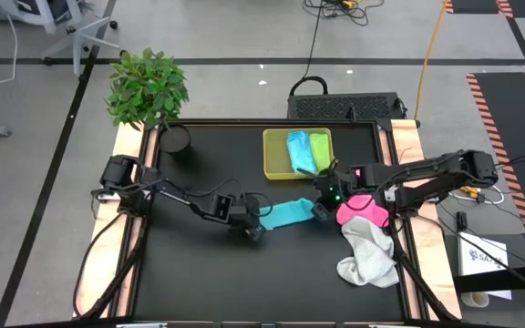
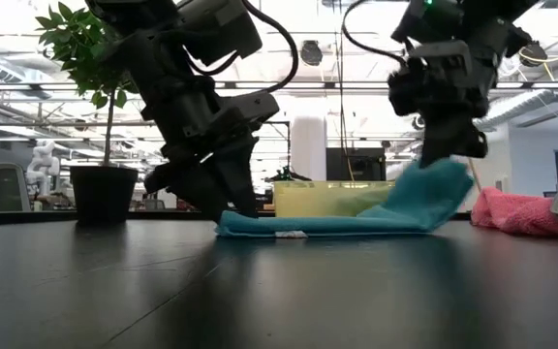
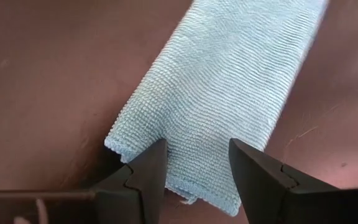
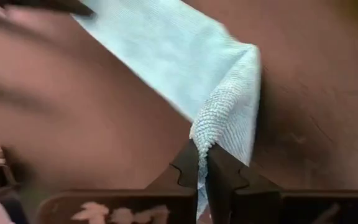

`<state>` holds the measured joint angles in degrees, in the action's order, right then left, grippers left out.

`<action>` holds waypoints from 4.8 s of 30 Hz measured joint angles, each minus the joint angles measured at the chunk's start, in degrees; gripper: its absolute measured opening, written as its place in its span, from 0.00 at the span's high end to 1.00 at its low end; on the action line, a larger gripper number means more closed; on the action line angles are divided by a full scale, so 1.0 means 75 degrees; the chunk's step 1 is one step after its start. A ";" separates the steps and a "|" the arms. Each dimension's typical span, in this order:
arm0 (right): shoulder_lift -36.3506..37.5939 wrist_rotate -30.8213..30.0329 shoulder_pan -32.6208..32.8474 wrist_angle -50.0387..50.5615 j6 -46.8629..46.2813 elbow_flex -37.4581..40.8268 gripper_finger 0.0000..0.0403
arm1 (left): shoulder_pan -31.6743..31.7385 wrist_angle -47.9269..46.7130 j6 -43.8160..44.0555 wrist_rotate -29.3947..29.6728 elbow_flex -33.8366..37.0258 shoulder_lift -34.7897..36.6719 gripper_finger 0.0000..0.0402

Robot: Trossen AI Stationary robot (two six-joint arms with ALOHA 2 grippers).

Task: Fold microfiber towels
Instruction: Fold the blue microfiber cloth

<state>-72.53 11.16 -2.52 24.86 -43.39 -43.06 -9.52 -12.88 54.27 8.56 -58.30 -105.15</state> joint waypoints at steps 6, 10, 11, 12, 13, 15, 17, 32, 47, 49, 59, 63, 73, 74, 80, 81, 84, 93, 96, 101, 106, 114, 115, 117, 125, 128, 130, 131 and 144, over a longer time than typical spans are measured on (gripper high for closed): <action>-0.0001 0.0155 0.0000 -0.0387 -0.0130 -0.0447 1.00 | 0.0000 0.0373 -0.0016 0.0031 -0.0013 -0.0215 0.56; -0.0001 0.0156 0.0000 -0.0949 -0.0348 -0.0493 1.00 | 0.0001 0.0684 -0.0065 -0.0020 -0.0023 -0.0353 0.56; -0.0011 0.0155 0.0000 -0.1033 -0.0406 -0.0493 1.00 | 0.0001 0.0800 -0.0076 -0.0019 -0.0026 -0.0374 0.56; -0.0049 0.0158 0.0000 -0.1133 -0.0495 -0.0493 1.00 | 0.0003 0.0905 -0.0078 -0.0027 -0.0025 -0.0381 0.56; -0.0100 0.0156 0.0000 -0.1268 -0.0558 -0.0496 1.00 | 0.0003 0.0988 -0.0105 -0.0026 -0.0017 -0.0381 0.56; -0.0235 0.0155 0.0000 -0.1443 -0.0587 -0.0496 1.00 | 0.0036 0.1229 -0.0174 -0.0027 -0.0009 -0.0400 0.56; -0.0436 0.0158 0.0000 -0.1875 -0.0716 -0.0496 1.00 | 0.0093 0.1350 -0.0221 -0.0041 -0.0006 -0.0404 0.56; -0.2631 0.0560 0.0297 -0.5394 -0.1340 -0.0728 1.00 | 0.0159 0.1405 -0.0608 -0.0127 -0.0003 -0.0299 0.56; -0.3382 0.0513 0.0399 -0.5917 -0.1325 -0.1006 1.00 | -0.0370 -0.1315 -0.0350 0.0219 -0.0019 0.1312 0.56; -0.3480 0.0354 0.0402 -0.6004 -0.1322 -0.1006 1.00 | -0.0370 -0.1686 -0.0293 0.0256 0.0003 0.1359 0.56; -0.3649 0.0327 0.0402 -0.6213 -0.0712 -0.0997 0.97 | -0.0370 -0.1755 -0.0157 0.0251 -0.0009 0.1336 0.56; -0.3704 0.0346 0.0409 -0.6274 -0.0565 -0.1000 0.86 | -0.0370 -0.1791 -0.0148 0.0207 -0.0009 0.1336 0.56; -0.3700 0.0356 0.0449 -0.6403 -0.0578 -0.0995 0.64 | -0.0370 -0.1868 -0.0119 0.0198 -0.0009 0.1336 0.56; -0.3666 0.0435 0.0445 -0.6504 -0.0571 -0.0994 0.64 | -0.0370 -0.1872 -0.0097 0.0198 -0.0009 0.1336 0.56; -0.3409 0.1196 0.0347 -0.6792 -0.0400 -0.1003 0.65 | -0.0370 -0.1897 -0.0027 0.0202 -0.0009 0.1336 0.56; -0.3390 0.1227 0.0344 -0.6528 -0.0236 -0.1000 0.66 | -0.0364 -0.1897 -0.0022 0.0207 -0.0009 0.1336 0.56; -0.3389 0.1132 0.0347 -0.5783 0.0006 -0.0997 0.71 | -0.0364 -0.1805 0.0049 0.0268 -0.0009 0.1393 0.56; -0.3392 0.0254 0.0368 -0.4597 0.0536 -0.0987 0.95 | -0.0381 -0.0142 -0.0203 0.1601 -0.0006 0.1871 0.56; -0.3392 0.0076 0.0350 -0.4661 0.0537 -0.0989 0.99 | -0.0250 0.0319 -0.0270 0.1928 -0.0015 0.1763 0.56; -0.3392 -0.0147 0.0350 -0.4568 0.0506 -0.0992 0.99 | -0.0091 0.0718 -0.0188 0.1719 -0.0012 0.1207 0.56; -0.3397 -0.0323 0.0350 -0.3945 0.0511 -0.0989 1.00 | -0.0105 0.0991 -0.0013 0.1556 -0.0011 0.0769 0.56; -0.3395 -0.0510 0.0350 -0.3780 0.0603 -0.0989 1.00 | -0.0230 0.0848 0.0278 0.1169 -0.0012 0.0289 0.56; -0.3395 -0.0498 0.0350 -0.3769 0.0602 -0.0989 1.00 | -0.0267 0.0757 0.0360 0.1100 -0.0012 0.0220 0.56; -0.3395 -0.0488 0.0352 -0.3775 0.0566 -0.0989 1.00 | -0.0325 0.0702 0.0536 0.0977 -0.0012 0.0037 0.56; -0.3395 -0.0454 0.0455 -0.3826 0.0492 -0.0989 1.00 | -0.0472 0.0910 0.0867 0.0754 -0.0023 -0.0406 0.56; -0.3268 -0.0281 0.0433 -0.4466 0.0553 -0.0986 1.00 | -0.0475 0.0941 0.0835 0.0670 -0.0023 -0.0356 0.56; -0.3099 -0.0401 0.0389 -0.4834 0.0759 -0.0994 1.00 | -0.0478 0.0943 0.0829 0.0660 -0.0022 -0.0349 0.56; -0.3064 -0.0523 0.0352 -0.4882 0.0839 -0.1007 1.00 | -0.0478 0.0944 0.0826 0.0649 -0.0020 -0.0349 0.56; -0.3917 -0.1542 0.0291 -0.4424 0.0820 -0.0992 1.00 | -0.0707 0.1023 0.1029 0.0458 -0.0015 -0.0346 0.56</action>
<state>-101.91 -0.41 -0.34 -8.32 -37.23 -50.50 -14.82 -5.21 61.99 11.99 -58.41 -107.74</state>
